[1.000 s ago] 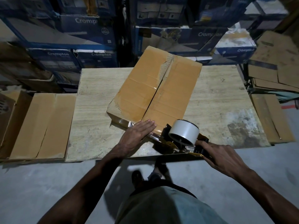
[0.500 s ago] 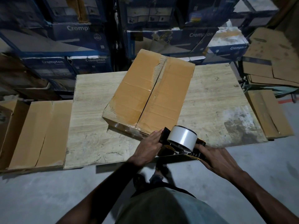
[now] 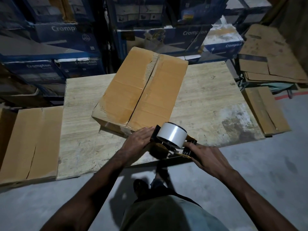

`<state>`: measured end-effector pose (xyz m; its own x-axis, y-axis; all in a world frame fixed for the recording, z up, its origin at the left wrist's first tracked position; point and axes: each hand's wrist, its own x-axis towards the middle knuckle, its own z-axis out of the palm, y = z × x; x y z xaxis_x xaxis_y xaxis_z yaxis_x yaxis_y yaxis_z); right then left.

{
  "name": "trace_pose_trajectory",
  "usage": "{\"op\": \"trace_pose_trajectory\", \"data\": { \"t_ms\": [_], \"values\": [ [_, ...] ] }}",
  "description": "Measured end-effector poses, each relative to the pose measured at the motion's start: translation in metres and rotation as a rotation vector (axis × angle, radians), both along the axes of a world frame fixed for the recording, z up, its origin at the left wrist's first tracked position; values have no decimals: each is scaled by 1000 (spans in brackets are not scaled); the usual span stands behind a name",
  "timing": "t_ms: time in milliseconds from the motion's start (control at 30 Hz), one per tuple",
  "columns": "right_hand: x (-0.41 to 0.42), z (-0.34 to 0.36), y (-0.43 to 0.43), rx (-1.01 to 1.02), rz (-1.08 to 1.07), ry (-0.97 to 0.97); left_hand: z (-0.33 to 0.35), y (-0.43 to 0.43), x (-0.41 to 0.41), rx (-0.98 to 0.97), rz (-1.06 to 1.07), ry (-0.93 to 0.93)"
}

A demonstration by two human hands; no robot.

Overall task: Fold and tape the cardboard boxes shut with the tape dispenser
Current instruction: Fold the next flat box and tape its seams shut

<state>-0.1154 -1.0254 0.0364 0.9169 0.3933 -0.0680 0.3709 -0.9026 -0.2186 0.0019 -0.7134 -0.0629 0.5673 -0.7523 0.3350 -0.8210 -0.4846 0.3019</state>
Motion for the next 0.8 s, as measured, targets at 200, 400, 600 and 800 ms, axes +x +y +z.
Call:
{"op": "trace_pose_trajectory", "data": {
  "t_ms": [200,400,600,800],
  "values": [
    [0,7,-17,-19,29,-15,-4,-2,-2,42,20,2],
    [-33,10,-64,-54,-27,2,-5,-3,-6,61,36,67],
    [-31,-16,-61,-66,-24,38,0,-6,-8,7,52,72],
    [-13,-66,-21,25,-67,31,-3,-9,-9,3,90,79]
  ]
}}
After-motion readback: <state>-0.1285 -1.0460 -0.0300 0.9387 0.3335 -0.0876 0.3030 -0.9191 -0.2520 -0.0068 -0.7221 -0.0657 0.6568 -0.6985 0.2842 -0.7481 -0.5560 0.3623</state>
